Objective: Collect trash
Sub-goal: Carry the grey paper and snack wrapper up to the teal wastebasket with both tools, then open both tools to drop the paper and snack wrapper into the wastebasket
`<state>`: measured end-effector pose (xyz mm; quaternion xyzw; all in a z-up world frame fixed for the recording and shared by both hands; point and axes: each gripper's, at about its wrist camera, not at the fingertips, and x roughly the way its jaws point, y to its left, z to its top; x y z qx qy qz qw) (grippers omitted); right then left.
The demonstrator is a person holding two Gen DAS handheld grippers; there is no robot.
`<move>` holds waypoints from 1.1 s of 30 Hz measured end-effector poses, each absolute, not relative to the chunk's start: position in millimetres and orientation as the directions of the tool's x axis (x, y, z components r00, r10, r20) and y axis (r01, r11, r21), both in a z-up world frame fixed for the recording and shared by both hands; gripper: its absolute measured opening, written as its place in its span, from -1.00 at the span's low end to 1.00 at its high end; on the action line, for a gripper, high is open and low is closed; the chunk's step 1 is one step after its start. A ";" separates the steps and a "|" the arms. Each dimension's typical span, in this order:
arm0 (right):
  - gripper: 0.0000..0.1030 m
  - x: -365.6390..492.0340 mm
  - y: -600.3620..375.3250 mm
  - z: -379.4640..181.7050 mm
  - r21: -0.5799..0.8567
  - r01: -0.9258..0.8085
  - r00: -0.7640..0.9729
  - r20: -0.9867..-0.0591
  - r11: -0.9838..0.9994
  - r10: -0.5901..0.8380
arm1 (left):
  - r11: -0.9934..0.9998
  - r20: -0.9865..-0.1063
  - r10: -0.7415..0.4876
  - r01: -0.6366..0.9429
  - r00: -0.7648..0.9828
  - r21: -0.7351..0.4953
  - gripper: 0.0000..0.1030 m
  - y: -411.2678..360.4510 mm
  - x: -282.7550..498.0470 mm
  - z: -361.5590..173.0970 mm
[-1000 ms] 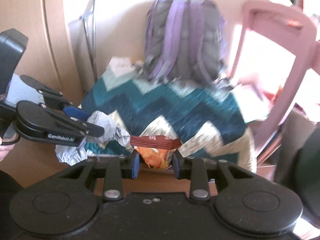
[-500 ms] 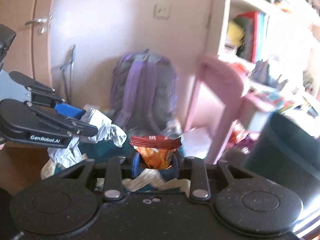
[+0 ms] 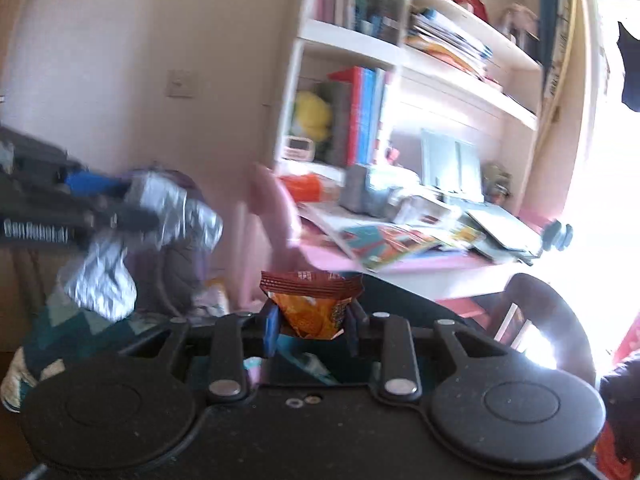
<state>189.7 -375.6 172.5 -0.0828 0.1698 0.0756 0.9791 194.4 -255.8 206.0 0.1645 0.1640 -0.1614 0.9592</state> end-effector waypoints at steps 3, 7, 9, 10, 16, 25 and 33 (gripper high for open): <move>-0.42 199.7 -397.7 167.1 -0.139 -0.135 0.931 -0.356 0.981 0.078 | 0.894 -0.357 -0.280 0.378 0.891 0.242 -0.34 -286.8 213.5 215.5; -0.42 212.8 -421.7 155.2 -0.129 -0.095 0.923 -0.384 0.987 0.038 | 0.890 -0.357 -0.299 0.394 0.885 0.229 -0.34 -325.5 237.5 218.8; -0.41 217.4 -431.2 149.2 -0.128 -0.085 0.916 -0.400 0.988 0.027 | 0.889 -0.366 -0.309 0.403 0.878 0.217 -0.34 -342.4 251.9 218.0; -0.41 221.2 -434.9 145.8 -0.126 -0.081 0.913 -0.406 0.989 0.023 | 0.891 -0.367 -0.312 0.404 0.876 0.207 -0.34 -348.9 258.1 217.4; -0.41 242.7 -445.1 128.6 -0.120 -0.090 0.887 -0.462 0.989 0.024 | 0.897 -0.414 -0.333 0.420 0.847 0.138 -0.34 -385.2 299.0 202.4; -0.38 281.3 -455.6 105.9 -0.112 -0.131 0.825 -0.563 0.985 0.046 | 0.885 -0.560 -0.294 0.442 0.775 0.148 -0.34 -414.2 347.0 135.8; -0.33 300.9 -459.8 90.7 -0.093 -0.148 0.771 -0.634 0.985 0.056 | 0.879 -0.648 -0.266 0.455 0.714 0.141 -0.31 -425.0 368.5 106.8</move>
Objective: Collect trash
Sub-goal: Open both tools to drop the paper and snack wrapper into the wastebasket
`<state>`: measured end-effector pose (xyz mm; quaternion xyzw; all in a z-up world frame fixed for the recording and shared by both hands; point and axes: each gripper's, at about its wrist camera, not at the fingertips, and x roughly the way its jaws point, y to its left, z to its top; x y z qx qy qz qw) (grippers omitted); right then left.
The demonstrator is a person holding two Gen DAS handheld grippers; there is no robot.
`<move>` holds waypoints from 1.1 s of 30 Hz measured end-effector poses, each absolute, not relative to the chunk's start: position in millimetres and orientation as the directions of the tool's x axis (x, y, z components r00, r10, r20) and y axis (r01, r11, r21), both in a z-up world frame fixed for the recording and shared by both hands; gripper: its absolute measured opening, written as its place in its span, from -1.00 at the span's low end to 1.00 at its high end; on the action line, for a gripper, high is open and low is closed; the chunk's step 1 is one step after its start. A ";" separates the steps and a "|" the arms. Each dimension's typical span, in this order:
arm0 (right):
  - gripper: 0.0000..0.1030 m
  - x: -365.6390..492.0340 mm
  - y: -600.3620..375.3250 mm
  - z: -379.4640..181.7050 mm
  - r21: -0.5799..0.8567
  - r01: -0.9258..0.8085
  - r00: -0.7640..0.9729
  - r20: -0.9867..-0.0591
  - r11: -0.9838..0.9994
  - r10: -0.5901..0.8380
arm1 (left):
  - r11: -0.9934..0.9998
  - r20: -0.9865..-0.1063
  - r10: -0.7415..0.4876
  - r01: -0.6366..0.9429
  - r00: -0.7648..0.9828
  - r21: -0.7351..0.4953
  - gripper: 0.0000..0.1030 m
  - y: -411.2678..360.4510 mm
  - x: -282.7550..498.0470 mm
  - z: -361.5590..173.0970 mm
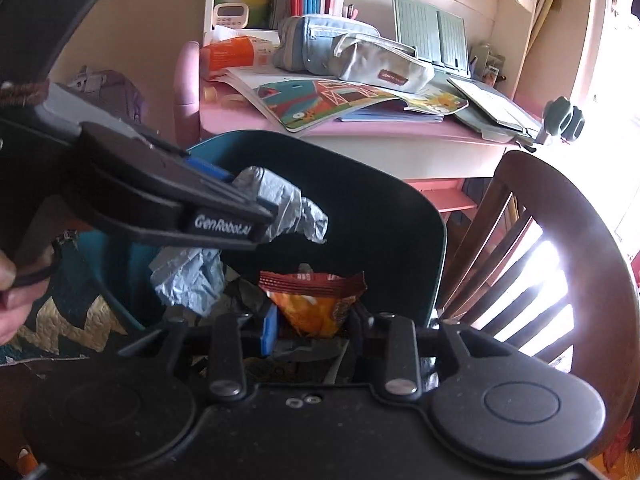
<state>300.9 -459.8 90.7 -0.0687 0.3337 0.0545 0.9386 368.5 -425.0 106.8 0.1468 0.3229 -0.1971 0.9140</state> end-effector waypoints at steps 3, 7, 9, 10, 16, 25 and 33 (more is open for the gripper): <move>-0.27 303.7 -463.2 90.4 -0.071 -0.137 0.765 -0.641 0.988 0.060 | 0.882 -0.670 -0.259 0.453 0.696 0.130 -0.30 -425.4 371.0 102.3; -0.09 303.3 -465.7 90.5 -0.057 -0.126 0.767 -0.639 0.990 0.060 | 0.882 -0.687 -0.254 0.454 0.681 0.124 -0.24 -424.3 371.2 99.1; 0.02 302.2 -466.4 92.8 -0.052 -0.113 0.774 -0.631 0.992 0.055 | 0.885 -0.683 -0.257 0.451 0.684 0.118 0.12 -422.5 369.4 101.1; 0.04 301.7 -466.7 94.3 -0.050 -0.107 0.777 -0.627 0.993 0.052 | 0.886 -0.676 -0.260 0.448 0.689 0.116 0.21 -420.9 367.1 102.6; 0.10 285.3 -466.5 105.1 -0.041 -0.088 0.797 -0.602 0.995 0.046 | 0.884 -0.649 -0.270 0.451 0.712 0.127 0.37 -413.0 347.6 114.7; 0.12 249.7 -461.4 126.5 -0.015 -0.094 0.822 -0.565 0.995 0.069 | 0.882 -0.599 -0.305 0.456 0.741 0.115 0.52 -391.6 307.6 136.3; 0.13 217.8 -450.9 146.4 -0.014 -0.111 0.843 -0.530 0.994 0.087 | 0.895 -0.542 -0.324 0.437 0.776 0.091 0.57 -363.8 269.3 156.2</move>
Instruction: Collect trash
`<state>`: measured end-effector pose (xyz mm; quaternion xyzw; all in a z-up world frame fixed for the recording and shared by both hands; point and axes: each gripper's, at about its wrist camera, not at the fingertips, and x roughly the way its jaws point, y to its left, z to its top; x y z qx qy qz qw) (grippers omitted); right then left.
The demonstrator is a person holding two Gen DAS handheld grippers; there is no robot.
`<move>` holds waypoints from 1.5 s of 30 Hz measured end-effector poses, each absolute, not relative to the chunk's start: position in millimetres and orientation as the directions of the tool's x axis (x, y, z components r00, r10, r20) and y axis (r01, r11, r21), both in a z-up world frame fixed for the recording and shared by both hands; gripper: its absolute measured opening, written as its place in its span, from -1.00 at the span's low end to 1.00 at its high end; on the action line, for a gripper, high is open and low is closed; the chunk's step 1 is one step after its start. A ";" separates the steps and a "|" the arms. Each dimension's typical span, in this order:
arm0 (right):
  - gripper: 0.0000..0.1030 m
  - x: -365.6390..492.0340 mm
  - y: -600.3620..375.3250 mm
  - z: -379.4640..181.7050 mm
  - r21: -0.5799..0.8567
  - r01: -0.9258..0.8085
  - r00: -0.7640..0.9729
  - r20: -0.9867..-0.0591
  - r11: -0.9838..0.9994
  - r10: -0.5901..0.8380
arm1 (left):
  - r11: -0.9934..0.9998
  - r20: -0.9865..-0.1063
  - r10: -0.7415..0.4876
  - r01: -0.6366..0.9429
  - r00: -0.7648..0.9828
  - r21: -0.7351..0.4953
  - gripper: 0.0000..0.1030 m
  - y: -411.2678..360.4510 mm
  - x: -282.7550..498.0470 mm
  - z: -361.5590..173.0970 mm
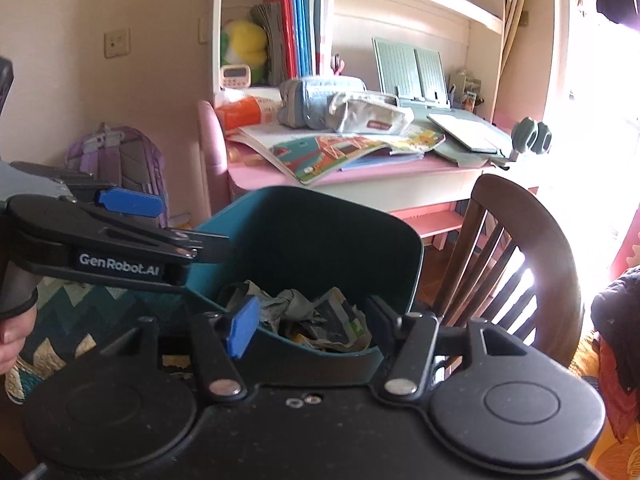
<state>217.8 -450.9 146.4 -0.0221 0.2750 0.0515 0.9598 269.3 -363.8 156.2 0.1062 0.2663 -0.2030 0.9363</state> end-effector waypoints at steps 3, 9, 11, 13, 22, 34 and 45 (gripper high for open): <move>0.13 204.2 -447.4 153.6 -0.005 -0.121 0.853 -0.511 0.993 0.102 | 0.896 -0.529 -0.327 0.435 0.783 0.090 0.57 -354.1 256.4 161.7; 0.14 178.9 -437.5 167.4 0.000 -0.148 0.869 -0.477 0.989 0.130 | 0.903 -0.472 -0.357 0.428 0.806 0.047 0.59 -328.7 230.7 173.0; 0.14 171.0 -434.3 172.2 0.002 -0.157 0.875 -0.464 0.988 0.140 | 0.906 -0.446 -0.371 0.423 0.814 0.018 0.76 -318.6 221.7 177.3; 0.14 163.4 -430.9 176.6 0.000 -0.163 0.881 -0.449 0.987 0.145 | 0.909 -0.423 -0.379 0.416 0.823 -0.005 0.94 -309.9 212.0 180.5; 0.16 140.2 -417.5 183.8 0.029 -0.196 0.893 -0.407 0.980 0.191 | 0.907 -0.390 -0.391 0.421 0.834 -0.009 0.95 -287.0 171.3 181.9; 0.16 121.7 -405.0 183.0 0.048 -0.228 0.897 -0.379 0.972 0.229 | 0.898 -0.377 -0.408 0.440 0.831 -0.003 0.95 -274.1 142.8 177.0; 0.17 120.3 -406.0 183.6 0.054 -0.238 0.897 -0.370 0.970 0.241 | 0.898 -0.370 -0.404 0.440 0.837 0.017 0.95 -275.1 143.8 176.6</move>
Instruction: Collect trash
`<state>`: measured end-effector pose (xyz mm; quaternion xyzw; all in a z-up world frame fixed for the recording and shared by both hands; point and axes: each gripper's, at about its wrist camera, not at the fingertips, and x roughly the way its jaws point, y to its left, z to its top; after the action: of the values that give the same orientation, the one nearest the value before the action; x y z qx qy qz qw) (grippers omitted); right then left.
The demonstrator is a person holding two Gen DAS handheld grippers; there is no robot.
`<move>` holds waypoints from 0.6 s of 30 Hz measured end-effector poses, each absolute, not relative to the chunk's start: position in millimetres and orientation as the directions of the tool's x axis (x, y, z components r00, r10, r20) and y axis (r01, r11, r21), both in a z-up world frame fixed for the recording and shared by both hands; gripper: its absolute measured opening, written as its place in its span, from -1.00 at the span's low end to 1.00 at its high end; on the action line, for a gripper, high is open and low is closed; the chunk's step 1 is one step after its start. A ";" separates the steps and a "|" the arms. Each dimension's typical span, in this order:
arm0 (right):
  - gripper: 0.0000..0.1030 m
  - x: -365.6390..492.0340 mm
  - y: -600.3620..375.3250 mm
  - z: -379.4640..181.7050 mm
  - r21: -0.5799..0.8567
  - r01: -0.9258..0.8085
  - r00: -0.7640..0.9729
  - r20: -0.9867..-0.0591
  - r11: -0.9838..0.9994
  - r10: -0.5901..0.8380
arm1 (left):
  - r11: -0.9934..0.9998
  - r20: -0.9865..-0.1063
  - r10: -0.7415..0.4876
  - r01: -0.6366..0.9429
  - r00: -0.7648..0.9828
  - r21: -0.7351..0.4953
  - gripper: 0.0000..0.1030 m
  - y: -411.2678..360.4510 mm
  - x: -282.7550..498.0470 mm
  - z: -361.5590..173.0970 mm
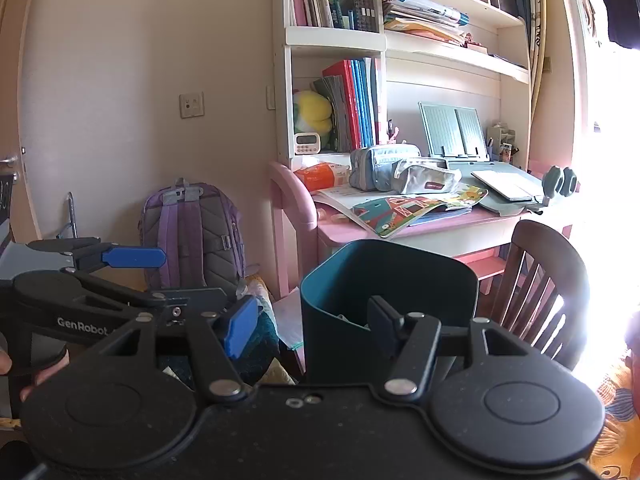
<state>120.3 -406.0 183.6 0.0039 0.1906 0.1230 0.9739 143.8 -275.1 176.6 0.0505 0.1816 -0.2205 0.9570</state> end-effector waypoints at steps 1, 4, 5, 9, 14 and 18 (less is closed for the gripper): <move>0.17 120.3 -406.2 183.5 0.054 -0.238 0.898 -0.370 0.970 0.240 | 0.898 -0.369 -0.402 0.439 0.838 0.019 0.95 -275.4 143.5 176.4; 0.17 119.6 -407.1 183.9 0.059 -0.236 0.897 -0.369 0.970 0.241 | 0.900 -0.368 -0.399 0.435 0.840 0.018 0.95 -275.8 142.0 175.7; 0.17 119.1 -407.5 183.9 0.060 -0.235 0.898 -0.368 0.970 0.241 | 0.900 -0.368 -0.399 0.435 0.840 0.018 0.95 -275.9 142.5 175.7; 0.17 118.0 -407.7 183.5 0.062 -0.236 0.899 -0.365 0.970 0.242 | 0.900 -0.364 -0.396 0.434 0.843 0.027 0.95 -276.1 142.6 175.4; 0.17 116.9 -407.4 183.1 0.060 -0.241 0.898 -0.365 0.969 0.246 | 0.899 -0.362 -0.398 0.437 0.843 0.027 0.95 -276.4 140.5 174.0; 0.17 115.7 -406.0 183.1 0.058 -0.247 0.897 -0.362 0.967 0.251 | 0.899 -0.366 -0.400 0.438 0.841 0.026 0.95 -276.6 140.8 173.2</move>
<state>115.7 -406.0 183.1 0.0054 0.1867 0.1280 0.9740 140.8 -276.6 173.2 0.0541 0.1785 -0.2187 0.9578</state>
